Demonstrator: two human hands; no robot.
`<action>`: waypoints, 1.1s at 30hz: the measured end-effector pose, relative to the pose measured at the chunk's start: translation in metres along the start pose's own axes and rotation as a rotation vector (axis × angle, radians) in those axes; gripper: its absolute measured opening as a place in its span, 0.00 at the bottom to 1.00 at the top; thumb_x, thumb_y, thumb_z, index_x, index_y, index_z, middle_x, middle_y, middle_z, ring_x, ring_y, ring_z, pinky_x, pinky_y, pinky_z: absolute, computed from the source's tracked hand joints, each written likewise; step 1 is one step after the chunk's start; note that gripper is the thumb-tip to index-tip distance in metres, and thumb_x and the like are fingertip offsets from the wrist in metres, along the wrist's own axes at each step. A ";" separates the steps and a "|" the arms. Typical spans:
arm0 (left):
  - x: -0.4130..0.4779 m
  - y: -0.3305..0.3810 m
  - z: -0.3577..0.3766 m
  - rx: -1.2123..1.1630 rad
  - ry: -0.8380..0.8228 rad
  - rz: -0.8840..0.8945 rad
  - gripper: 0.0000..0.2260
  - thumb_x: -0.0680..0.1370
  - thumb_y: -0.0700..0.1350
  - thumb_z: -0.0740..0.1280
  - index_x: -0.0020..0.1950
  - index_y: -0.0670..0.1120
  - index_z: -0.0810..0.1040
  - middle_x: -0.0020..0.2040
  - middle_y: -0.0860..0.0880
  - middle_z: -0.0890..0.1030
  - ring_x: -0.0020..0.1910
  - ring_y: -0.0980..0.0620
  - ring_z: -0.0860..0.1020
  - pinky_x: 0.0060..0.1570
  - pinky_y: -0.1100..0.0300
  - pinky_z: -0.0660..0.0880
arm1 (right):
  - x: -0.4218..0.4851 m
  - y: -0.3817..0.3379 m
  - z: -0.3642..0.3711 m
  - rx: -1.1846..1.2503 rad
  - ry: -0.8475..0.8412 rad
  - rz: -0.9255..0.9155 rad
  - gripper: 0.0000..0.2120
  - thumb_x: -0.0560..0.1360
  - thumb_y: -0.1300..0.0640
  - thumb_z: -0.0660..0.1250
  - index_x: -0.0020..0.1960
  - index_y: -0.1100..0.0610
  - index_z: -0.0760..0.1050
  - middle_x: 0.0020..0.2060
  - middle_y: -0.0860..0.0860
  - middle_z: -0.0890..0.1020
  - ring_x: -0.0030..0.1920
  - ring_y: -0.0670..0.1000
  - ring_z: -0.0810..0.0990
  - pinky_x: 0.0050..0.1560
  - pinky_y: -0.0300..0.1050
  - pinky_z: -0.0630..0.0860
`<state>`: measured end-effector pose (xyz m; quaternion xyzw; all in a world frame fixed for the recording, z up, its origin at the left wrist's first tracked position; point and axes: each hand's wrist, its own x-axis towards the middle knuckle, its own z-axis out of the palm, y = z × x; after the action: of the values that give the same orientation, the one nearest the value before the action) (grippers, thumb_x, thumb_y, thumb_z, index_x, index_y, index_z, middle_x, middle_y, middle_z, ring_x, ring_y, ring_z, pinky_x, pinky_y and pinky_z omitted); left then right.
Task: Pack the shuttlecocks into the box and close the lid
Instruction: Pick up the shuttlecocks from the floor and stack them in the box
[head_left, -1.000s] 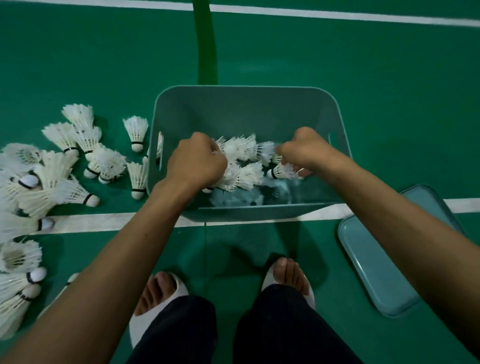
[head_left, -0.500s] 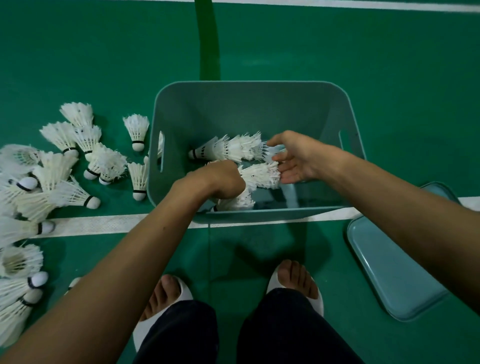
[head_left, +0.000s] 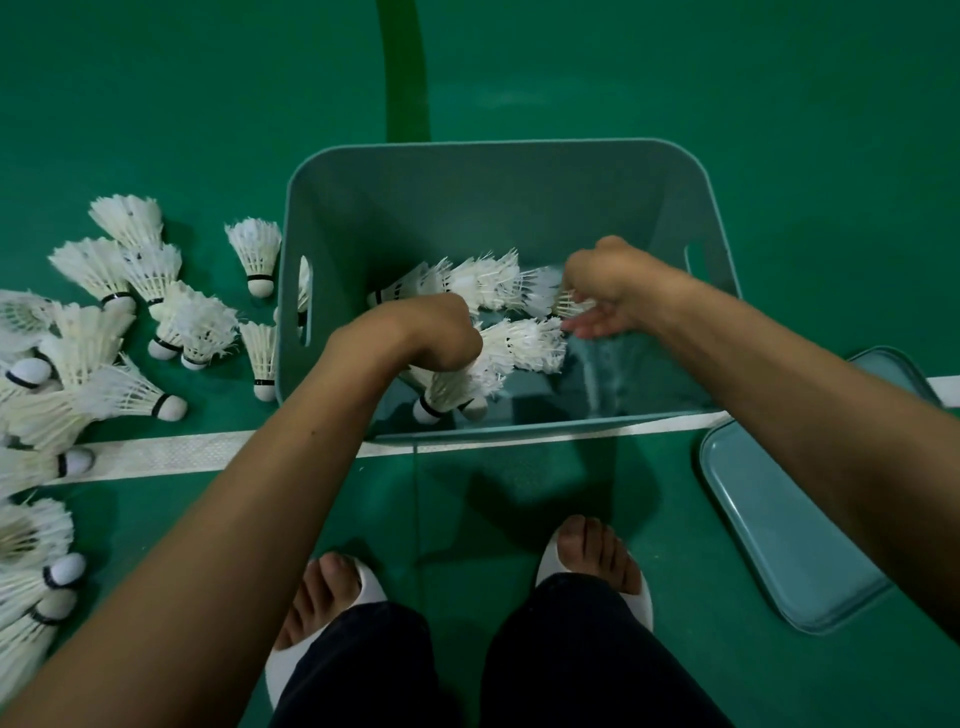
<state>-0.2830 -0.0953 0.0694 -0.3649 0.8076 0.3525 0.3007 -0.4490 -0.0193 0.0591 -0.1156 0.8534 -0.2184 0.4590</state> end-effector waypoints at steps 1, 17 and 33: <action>0.001 0.001 0.000 0.007 -0.005 0.004 0.10 0.82 0.37 0.59 0.56 0.33 0.77 0.56 0.31 0.77 0.40 0.43 0.74 0.36 0.58 0.66 | 0.008 0.001 -0.002 0.163 -0.009 0.048 0.05 0.81 0.63 0.56 0.55 0.62 0.70 0.56 0.61 0.74 0.37 0.56 0.81 0.31 0.45 0.81; 0.005 -0.001 -0.004 -0.066 -0.001 0.021 0.14 0.82 0.38 0.60 0.36 0.43 0.67 0.36 0.46 0.70 0.32 0.50 0.66 0.31 0.58 0.62 | 0.027 -0.016 0.001 0.506 -0.096 0.044 0.17 0.79 0.52 0.63 0.66 0.53 0.72 0.59 0.56 0.76 0.54 0.60 0.79 0.51 0.49 0.82; -0.002 0.009 -0.016 -0.779 0.257 0.000 0.03 0.79 0.39 0.65 0.48 0.40 0.77 0.36 0.45 0.75 0.34 0.47 0.72 0.34 0.60 0.67 | -0.057 0.003 -0.012 -0.220 0.007 -0.923 0.16 0.65 0.52 0.69 0.53 0.48 0.80 0.52 0.44 0.83 0.50 0.46 0.83 0.41 0.39 0.78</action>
<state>-0.2925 -0.1029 0.0834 -0.4925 0.6446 0.5835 0.0367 -0.4279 0.0088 0.1055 -0.5300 0.7323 -0.3085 0.2961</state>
